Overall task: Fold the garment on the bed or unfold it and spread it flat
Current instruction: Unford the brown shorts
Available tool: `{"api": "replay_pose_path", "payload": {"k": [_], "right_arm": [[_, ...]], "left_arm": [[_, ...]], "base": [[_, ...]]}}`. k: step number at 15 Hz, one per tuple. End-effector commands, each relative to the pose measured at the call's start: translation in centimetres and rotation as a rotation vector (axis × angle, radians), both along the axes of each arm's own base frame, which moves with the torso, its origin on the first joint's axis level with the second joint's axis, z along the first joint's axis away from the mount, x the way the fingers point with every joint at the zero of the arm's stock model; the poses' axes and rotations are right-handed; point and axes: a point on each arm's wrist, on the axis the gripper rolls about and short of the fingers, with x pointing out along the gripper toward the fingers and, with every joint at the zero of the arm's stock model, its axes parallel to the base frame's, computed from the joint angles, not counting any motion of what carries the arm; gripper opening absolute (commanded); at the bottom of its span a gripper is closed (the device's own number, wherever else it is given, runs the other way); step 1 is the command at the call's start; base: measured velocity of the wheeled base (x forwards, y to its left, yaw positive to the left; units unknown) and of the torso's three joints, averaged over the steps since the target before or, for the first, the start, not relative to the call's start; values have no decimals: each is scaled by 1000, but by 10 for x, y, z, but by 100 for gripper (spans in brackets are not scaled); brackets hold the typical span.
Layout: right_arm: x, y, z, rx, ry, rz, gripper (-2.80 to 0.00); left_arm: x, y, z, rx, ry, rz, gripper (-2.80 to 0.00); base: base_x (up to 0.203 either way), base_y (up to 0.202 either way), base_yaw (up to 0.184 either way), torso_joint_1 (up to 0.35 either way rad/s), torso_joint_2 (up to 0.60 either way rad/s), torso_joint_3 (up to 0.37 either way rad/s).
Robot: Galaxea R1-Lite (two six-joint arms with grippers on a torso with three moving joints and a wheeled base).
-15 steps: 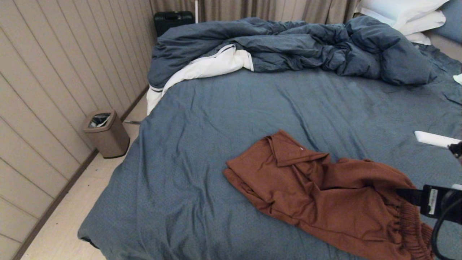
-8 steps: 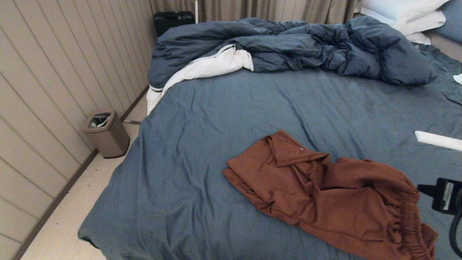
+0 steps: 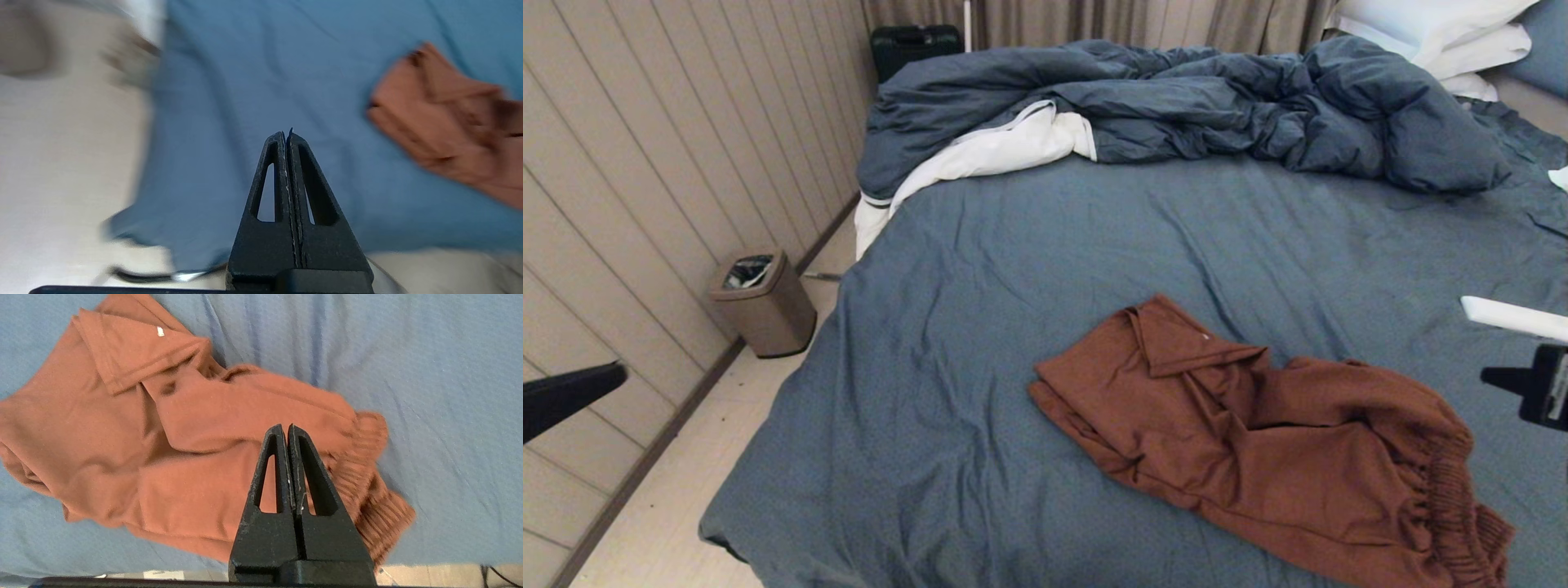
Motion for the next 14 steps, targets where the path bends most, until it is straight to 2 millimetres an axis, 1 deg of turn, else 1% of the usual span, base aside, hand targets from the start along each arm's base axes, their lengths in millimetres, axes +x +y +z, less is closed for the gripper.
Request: {"api": "replay_pose_path", "payload": {"k": [1,2,3,4,5,7,8,9,11,12,14], "right_arm": [[12,0,-3,13,28,10,-280],[13,0,-4,23,34,22,-280],[16,0,-5,32,43,34,-280],[16,0,-7,37,49,42,-280],[16,0,-9,41,56,45,-280],[14,1,-10,55,54,57,-280],[12,1,-12,58,60,56,-280],[8,1,-15,60,63,55,-280],[0,1,-19,60,63,51,-280],[-4,1,-20,59,58,51,-280],[-10,1,-19,53,45,53,-280]], "left_arm": [[73,-57,-5,40,191,-164,-280],[83,-85,-7,62,217,-221,0],[93,-120,-12,90,250,-273,0],[102,-145,-19,107,281,-294,0],[109,-163,-27,118,310,-300,0],[131,-197,-50,111,378,-285,0],[140,-210,-60,96,403,-274,0],[148,-228,-71,75,434,-263,0],[154,-255,-90,53,486,-241,0],[159,-269,-95,32,505,-204,0],[162,-282,-102,16,542,-152,0]], "base": [[0,0,0,0,0,0],[0,0,0,0,0,0],[0,0,0,0,0,0],[0,0,0,0,0,0],[0,0,0,0,0,0],[0,0,0,0,0,0],[0,0,0,0,0,0],[0,0,0,0,0,0],[0,0,0,0,0,0],[0,0,0,0,0,0],[0,0,0,0,0,0]]}}
